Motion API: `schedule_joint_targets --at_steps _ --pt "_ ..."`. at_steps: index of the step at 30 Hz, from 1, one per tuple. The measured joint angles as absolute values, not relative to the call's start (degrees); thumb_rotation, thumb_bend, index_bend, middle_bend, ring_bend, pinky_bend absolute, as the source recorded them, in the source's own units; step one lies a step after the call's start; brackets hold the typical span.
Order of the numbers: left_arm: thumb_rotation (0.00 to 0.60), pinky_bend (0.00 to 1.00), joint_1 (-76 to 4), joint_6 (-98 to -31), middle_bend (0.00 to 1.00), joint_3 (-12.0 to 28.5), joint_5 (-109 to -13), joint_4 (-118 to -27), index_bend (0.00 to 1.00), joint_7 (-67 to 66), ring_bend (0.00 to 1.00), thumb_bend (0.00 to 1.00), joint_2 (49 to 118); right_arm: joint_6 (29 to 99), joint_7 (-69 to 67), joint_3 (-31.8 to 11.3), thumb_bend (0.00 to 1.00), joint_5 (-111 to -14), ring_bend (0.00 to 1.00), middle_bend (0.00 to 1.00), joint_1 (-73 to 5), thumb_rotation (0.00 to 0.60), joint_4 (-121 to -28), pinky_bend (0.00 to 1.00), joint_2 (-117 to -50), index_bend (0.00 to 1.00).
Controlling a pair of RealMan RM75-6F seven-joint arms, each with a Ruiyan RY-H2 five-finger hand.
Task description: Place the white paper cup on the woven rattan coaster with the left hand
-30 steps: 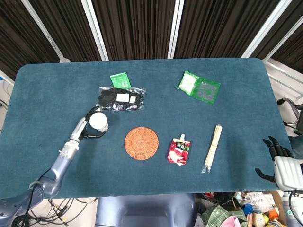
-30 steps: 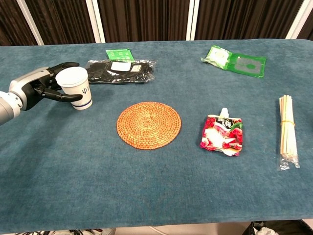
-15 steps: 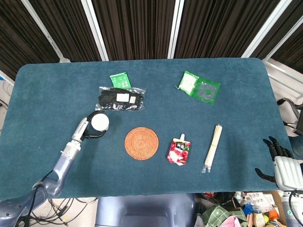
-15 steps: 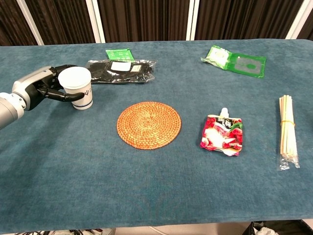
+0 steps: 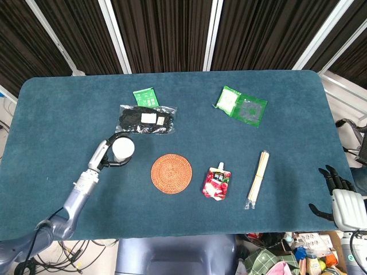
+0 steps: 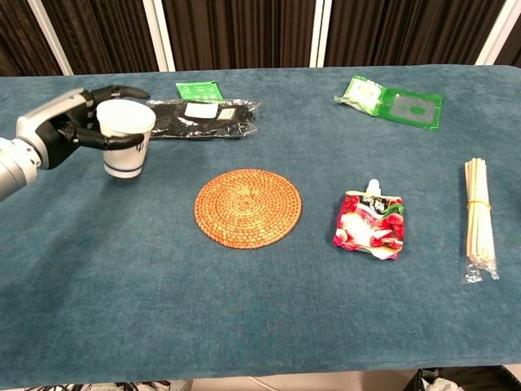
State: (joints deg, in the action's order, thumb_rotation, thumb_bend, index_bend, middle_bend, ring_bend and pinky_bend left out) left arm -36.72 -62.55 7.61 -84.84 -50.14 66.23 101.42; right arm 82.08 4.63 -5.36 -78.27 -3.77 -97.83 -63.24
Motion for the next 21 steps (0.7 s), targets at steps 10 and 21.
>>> schedule_joint_targets --at_steps 10,21 --pt "0.6 0.14 -36.8 -62.4 0.33 8.0 -85.0 -68.2 0.27 64.1 0.11 0.27 94.0 82.0 4.4 -5.4 0.1 -78.1 0.19 0.04 -3.8 0.6 -97.9 0.19 -63.1 0.13" --pt "0.6 0.14 -39.0 -59.6 0.33 8.2 -84.9 -77.2 0.27 57.4 0.11 0.27 94.3 82.0 4.5 -5.3 0.1 -78.2 0.19 0.04 -3.7 0.6 -97.9 0.19 -63.0 0.13"
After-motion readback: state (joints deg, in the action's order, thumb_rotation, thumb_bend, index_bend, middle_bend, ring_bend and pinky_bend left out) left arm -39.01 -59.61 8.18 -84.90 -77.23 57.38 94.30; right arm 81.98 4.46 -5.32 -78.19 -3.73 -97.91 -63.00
